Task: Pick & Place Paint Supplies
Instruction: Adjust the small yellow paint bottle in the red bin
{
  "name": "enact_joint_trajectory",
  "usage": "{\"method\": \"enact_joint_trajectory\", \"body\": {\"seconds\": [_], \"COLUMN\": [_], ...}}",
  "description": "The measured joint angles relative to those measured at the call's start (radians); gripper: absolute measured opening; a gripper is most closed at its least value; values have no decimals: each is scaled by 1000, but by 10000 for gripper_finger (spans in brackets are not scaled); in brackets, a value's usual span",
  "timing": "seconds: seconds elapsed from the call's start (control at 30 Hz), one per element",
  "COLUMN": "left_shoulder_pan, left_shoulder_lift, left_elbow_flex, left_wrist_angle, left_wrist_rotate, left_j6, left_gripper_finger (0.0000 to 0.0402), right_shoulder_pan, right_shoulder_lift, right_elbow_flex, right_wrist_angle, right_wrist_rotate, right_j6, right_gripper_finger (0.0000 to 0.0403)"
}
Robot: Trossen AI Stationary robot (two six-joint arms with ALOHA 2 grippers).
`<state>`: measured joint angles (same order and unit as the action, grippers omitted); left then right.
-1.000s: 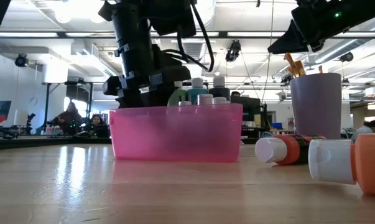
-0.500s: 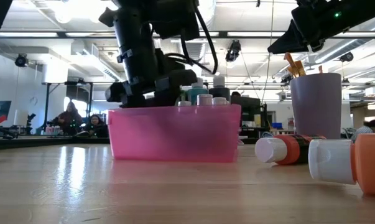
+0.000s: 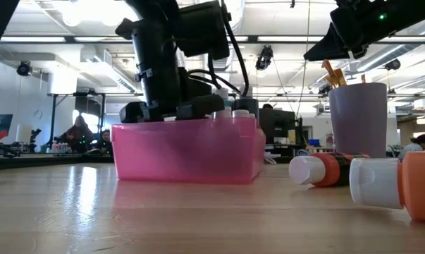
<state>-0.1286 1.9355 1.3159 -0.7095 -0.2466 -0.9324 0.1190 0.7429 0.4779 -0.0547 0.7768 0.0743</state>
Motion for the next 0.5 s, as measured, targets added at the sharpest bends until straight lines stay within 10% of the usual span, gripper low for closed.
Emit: {"method": "enact_joint_trajectory", "body": {"seconds": [0.5], "left_shoulder_pan": [-6], "left_shoulder_lift": [-10], "left_elbow_flex": [100], "left_wrist_angle": [-74], "left_wrist_rotate": [23], "left_j6": [73], "left_gripper_finger": [229], "right_shoulder_pan": [0], "right_shoulder_lift": [0], "right_elbow_flex": [-7], "right_wrist_angle": [-2], "right_wrist_rotate": [0], "right_j6": [0], "right_gripper_finger": [111]}}
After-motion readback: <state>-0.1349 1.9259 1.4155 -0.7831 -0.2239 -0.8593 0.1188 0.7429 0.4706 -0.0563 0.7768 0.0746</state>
